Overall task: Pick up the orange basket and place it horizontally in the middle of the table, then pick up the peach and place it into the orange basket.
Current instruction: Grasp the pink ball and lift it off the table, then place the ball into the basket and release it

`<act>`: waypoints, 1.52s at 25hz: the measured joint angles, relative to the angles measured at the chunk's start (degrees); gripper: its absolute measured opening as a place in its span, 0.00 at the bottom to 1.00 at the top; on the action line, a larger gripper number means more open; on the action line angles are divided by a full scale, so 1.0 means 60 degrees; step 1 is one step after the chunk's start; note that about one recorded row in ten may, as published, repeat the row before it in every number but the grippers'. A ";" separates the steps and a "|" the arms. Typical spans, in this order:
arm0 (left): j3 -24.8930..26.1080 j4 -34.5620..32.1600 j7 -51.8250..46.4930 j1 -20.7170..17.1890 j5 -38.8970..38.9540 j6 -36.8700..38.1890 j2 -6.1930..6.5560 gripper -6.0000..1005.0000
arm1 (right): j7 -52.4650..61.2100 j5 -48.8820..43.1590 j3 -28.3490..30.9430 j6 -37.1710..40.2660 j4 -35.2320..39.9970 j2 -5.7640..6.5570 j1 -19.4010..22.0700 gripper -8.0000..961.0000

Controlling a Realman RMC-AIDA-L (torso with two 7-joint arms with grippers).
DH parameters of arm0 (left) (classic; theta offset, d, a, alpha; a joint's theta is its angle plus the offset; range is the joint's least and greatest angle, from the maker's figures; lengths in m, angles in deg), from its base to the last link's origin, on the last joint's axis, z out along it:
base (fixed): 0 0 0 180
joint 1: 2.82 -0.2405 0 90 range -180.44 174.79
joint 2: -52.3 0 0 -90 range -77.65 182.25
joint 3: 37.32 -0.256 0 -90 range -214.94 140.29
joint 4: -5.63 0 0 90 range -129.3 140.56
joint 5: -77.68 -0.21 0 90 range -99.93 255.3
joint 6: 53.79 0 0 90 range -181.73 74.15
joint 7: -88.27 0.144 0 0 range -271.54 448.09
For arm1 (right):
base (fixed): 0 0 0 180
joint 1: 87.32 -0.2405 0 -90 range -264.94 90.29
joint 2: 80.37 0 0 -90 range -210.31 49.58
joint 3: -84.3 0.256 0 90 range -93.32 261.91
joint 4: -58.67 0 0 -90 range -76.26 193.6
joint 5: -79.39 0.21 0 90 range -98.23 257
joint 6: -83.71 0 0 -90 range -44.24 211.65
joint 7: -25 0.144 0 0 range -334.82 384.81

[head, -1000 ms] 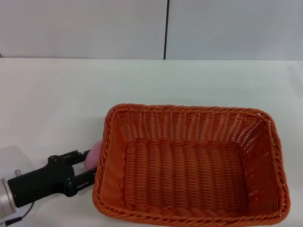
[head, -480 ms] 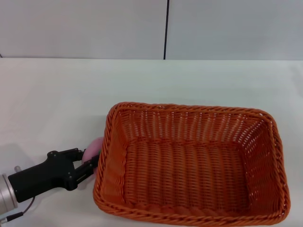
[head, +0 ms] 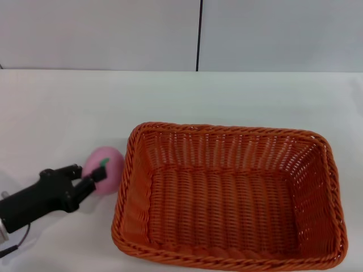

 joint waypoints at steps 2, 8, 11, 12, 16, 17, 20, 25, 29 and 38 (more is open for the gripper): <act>0.0392 -0.0038 0.0000 -0.0058 -0.0001 -0.0227 0.0013 0.25 | -0.0055 0.0000 0.0054 0.0000 -0.0058 0.0000 0.0000 0.46; 0.1809 -0.0085 0.0000 -0.0197 -0.0001 -0.0769 0.0042 0.20 | -0.0157 0.0000 0.0092 0.0000 -0.0119 -0.0004 0.0000 0.46; 0.2783 -0.0026 0.0000 -0.0183 0.0001 -0.1294 0.0043 0.18 | -0.0171 0.0000 0.0090 0.0001 -0.0140 -0.0014 -0.0001 0.46; 0.2783 -0.0026 0.0000 -0.0183 0.0001 -0.1294 0.0043 0.17 | -0.0170 0.0000 0.0090 0.0001 -0.0146 -0.0014 -0.0004 0.46; 0.3639 0.0304 -0.0066 0.0260 0.0004 -0.2666 0.0043 0.14 | -0.0173 0.0000 0.0089 0.0002 -0.0232 -0.0009 -0.0052 0.46; 0.3652 0.0375 -0.0068 0.0339 0.0005 -0.2803 0.0043 0.13 | -0.0173 0.0000 0.0089 0.0002 -0.0232 -0.0009 -0.0052 0.46; 0.3430 0.0626 -0.0087 0.0774 -0.0064 -0.3200 0.0040 0.11 | -0.0180 0.0000 0.0090 0.0001 -0.0251 -0.0006 -0.0064 0.46; 0.1098 0.0687 -0.0086 0.1651 -0.0219 -0.3437 -0.0006 0.08 | -0.0184 0.0000 0.0090 -0.0031 -0.0263 -0.0015 -0.0049 0.46; -0.0375 0.0703 -0.0061 0.2113 -0.0223 -0.2933 -0.0091 0.07 | -0.0185 0.0000 0.0090 -0.0118 -0.0339 -0.0020 -0.0048 0.46; -0.0526 0.0780 -0.0008 0.2100 -0.0229 -0.2141 -0.0092 0.06 | -0.0185 0.0000 0.0090 -0.0246 -0.0382 -0.0005 -0.0115 0.46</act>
